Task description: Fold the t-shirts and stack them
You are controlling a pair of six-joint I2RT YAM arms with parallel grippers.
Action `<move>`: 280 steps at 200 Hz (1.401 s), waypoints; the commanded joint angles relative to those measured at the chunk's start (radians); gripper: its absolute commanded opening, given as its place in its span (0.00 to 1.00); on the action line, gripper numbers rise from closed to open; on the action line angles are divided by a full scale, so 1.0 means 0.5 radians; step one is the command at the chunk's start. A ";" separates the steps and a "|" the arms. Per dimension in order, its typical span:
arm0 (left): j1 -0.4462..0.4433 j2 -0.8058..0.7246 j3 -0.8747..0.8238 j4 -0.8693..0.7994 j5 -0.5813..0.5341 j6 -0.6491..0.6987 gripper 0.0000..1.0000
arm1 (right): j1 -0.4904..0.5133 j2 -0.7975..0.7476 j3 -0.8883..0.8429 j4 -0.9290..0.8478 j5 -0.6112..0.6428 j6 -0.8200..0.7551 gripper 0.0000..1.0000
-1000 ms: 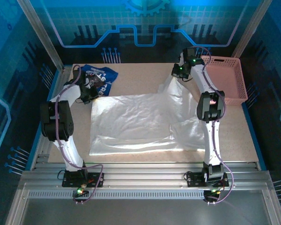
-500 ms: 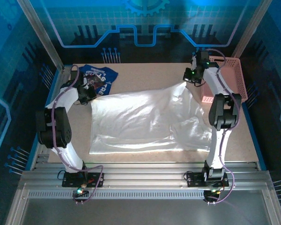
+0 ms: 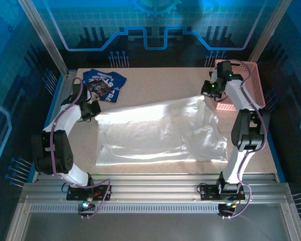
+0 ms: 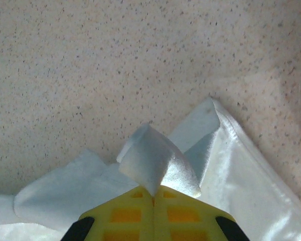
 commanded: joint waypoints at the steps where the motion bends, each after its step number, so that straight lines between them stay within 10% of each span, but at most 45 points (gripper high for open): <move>1: 0.038 -0.144 -0.093 -0.071 -0.094 -0.065 0.00 | -0.032 -0.139 -0.151 0.016 -0.045 -0.005 0.00; 225: 0.020 -0.033 -0.535 -0.209 -0.109 -0.534 0.00 | -0.116 -0.594 -1.300 0.090 -0.002 0.299 0.01; 280: -0.075 -0.163 -0.534 -0.350 -0.203 -0.764 0.67 | -0.119 -0.565 -1.334 -0.034 0.062 0.415 0.51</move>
